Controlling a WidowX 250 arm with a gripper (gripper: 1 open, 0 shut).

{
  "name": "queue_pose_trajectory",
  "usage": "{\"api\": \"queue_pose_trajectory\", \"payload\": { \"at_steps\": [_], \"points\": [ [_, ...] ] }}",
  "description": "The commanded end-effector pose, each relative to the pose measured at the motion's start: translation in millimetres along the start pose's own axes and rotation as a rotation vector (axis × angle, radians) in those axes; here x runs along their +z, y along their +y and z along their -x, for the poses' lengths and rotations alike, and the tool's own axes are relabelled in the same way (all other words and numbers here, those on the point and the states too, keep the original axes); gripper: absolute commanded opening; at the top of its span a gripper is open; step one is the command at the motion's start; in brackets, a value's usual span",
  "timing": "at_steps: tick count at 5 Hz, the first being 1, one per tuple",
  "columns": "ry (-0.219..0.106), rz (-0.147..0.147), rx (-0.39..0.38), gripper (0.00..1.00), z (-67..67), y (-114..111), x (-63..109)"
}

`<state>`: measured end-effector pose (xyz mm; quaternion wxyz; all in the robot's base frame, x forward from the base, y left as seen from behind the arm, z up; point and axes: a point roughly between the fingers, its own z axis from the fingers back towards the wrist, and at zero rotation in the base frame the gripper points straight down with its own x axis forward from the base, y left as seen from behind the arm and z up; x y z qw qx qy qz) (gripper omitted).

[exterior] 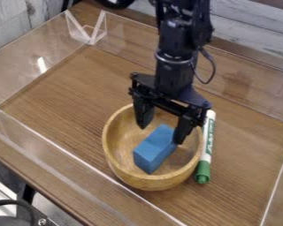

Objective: Remove the blue block from inside the brown bowl and put it on the table

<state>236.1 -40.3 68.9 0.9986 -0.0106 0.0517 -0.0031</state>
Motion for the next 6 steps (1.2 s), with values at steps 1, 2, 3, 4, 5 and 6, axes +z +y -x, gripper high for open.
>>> {"api": "queue_pose_trajectory", "payload": {
  "at_steps": [1, 2, 3, 4, 5, 6],
  "points": [
    [-0.03, 0.01, -0.014, 1.0, -4.1, -3.7, 5.3],
    [-0.029, 0.016, -0.021, 1.0, -5.0, -3.8, 3.8],
    [-0.029, 0.023, -0.027, 1.0, -5.8, -3.7, 2.7],
    [-0.031, 0.029, -0.031, 1.0, -6.7, -3.5, 2.2],
    [-0.035, 0.034, -0.035, 1.0, -7.7, -2.8, 2.0],
    [-0.038, 0.038, -0.038, 1.0, -8.6, -2.0, 2.0]
  ]
}}
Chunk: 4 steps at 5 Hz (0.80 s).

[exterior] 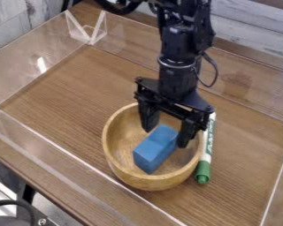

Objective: Remove the blue block from inside the brown bowl and put it on the table

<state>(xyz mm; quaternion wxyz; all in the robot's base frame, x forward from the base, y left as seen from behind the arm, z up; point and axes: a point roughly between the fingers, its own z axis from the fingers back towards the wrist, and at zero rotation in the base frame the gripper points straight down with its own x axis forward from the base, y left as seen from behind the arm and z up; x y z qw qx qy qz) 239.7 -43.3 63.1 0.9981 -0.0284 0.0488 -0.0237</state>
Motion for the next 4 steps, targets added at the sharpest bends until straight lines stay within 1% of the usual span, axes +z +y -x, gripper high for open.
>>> {"api": "queue_pose_trajectory", "payload": {
  "at_steps": [1, 3, 4],
  "points": [
    [-0.037, 0.008, 0.003, 1.0, -5.3, 1.7, 7.8],
    [-0.043, 0.013, -0.001, 1.0, -6.6, 3.4, 8.3],
    [-0.042, 0.011, -0.001, 1.0, -5.5, 3.6, 2.9]
  ]
}}
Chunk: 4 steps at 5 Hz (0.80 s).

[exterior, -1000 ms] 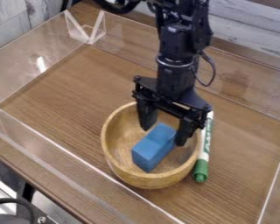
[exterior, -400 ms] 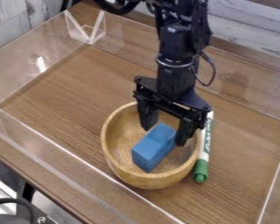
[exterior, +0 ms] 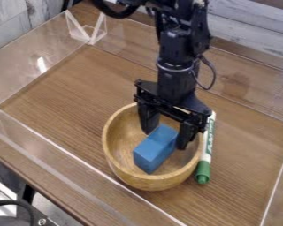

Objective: Remove the blue block from inside the brown bowl and put it on the table

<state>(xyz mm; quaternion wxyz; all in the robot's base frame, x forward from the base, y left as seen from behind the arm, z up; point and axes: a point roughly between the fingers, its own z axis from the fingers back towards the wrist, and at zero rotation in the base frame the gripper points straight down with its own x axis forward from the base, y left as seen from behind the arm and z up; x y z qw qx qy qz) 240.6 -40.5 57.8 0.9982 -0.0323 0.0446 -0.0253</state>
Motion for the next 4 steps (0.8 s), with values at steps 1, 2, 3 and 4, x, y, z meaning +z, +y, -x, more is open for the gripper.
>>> {"api": "queue_pose_trajectory", "payload": {
  "at_steps": [1, 2, 3, 4],
  "points": [
    [-0.033, 0.003, 0.004, 1.0, -3.4, 1, 2.1],
    [-0.032, 0.003, 0.005, 1.0, -2.7, 1, -3.3],
    [-0.032, 0.003, 0.007, 1.0, -2.4, 1, -8.0],
    [-0.029, 0.003, 0.007, 0.0, -2.1, 2, -6.9]
  ]
}}
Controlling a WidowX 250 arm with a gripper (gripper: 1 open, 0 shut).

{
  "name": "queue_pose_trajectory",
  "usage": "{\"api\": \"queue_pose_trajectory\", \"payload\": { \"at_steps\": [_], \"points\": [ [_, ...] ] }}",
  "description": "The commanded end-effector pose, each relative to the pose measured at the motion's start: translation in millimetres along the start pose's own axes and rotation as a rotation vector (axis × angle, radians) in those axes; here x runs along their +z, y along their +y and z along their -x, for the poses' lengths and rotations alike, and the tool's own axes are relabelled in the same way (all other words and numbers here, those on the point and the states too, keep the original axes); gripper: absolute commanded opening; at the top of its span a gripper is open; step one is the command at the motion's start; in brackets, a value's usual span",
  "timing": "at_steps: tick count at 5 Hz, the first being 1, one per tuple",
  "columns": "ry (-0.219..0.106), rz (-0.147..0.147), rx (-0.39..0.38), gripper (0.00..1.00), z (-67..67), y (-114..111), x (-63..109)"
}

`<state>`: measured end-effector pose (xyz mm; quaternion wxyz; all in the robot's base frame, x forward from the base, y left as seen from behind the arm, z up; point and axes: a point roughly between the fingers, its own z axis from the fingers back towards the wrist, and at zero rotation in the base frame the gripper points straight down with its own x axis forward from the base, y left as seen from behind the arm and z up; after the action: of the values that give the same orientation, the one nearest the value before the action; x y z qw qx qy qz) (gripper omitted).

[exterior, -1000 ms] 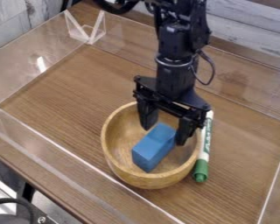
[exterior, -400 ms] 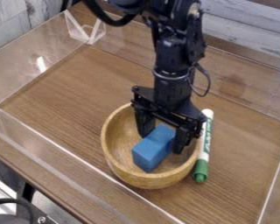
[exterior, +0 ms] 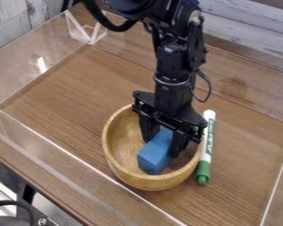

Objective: Remove the blue block from inside the brown bowl and put it on the table

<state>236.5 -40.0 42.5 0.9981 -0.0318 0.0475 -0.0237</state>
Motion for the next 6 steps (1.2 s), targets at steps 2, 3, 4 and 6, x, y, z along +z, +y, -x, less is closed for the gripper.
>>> {"api": "queue_pose_trajectory", "payload": {
  "at_steps": [2, 3, 4, 6],
  "points": [
    [-0.02, -0.005, 0.011, 0.0, -2.8, 2, 19.9],
    [-0.013, -0.009, 0.016, 0.0, -1.9, 3, 26.7],
    [-0.007, -0.015, 0.023, 0.0, -1.2, 4, 36.7],
    [-0.028, -0.029, 0.064, 0.0, -2.3, 9, 80.0]
  ]
}}
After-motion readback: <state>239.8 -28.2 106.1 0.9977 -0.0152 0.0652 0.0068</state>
